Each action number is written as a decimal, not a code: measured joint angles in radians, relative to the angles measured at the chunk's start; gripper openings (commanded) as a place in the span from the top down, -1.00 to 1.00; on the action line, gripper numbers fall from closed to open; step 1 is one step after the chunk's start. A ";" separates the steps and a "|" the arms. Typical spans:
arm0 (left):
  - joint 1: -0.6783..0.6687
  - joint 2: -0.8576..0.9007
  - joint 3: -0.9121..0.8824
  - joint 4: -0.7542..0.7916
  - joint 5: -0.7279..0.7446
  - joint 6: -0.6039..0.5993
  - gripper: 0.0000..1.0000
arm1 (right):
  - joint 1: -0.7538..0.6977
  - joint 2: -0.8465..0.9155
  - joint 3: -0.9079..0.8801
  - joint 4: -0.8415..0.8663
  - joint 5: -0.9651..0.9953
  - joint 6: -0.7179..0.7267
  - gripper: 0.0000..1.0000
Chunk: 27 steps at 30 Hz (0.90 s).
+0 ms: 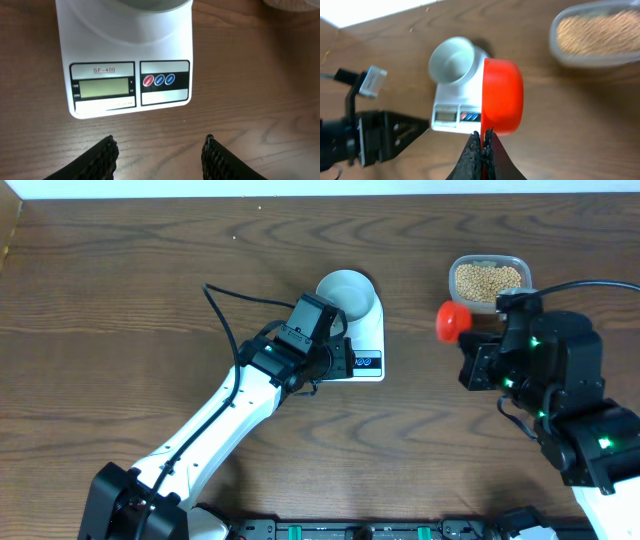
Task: Scoop item into bowl and weigh 50g on scale
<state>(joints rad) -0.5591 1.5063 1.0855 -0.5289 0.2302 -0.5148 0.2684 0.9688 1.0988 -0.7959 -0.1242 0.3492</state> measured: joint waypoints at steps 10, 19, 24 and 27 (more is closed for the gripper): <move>0.000 0.000 0.000 0.003 0.000 0.081 -0.24 | -0.055 0.014 0.002 -0.008 0.082 -0.061 0.98; 0.000 0.000 0.000 0.032 0.000 0.097 -0.25 | -0.078 0.071 0.002 0.005 0.069 -0.150 0.97; 0.000 0.000 0.000 0.031 0.000 0.097 -0.25 | -0.078 0.072 0.002 0.040 0.102 -0.184 0.97; -0.002 0.000 0.000 0.023 0.000 0.097 -0.22 | -0.079 0.072 0.002 0.042 0.118 -0.194 0.98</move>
<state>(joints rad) -0.5613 1.5063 1.0855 -0.5064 0.2298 -0.4175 0.1898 1.0409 1.1004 -0.7544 -0.0059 0.1551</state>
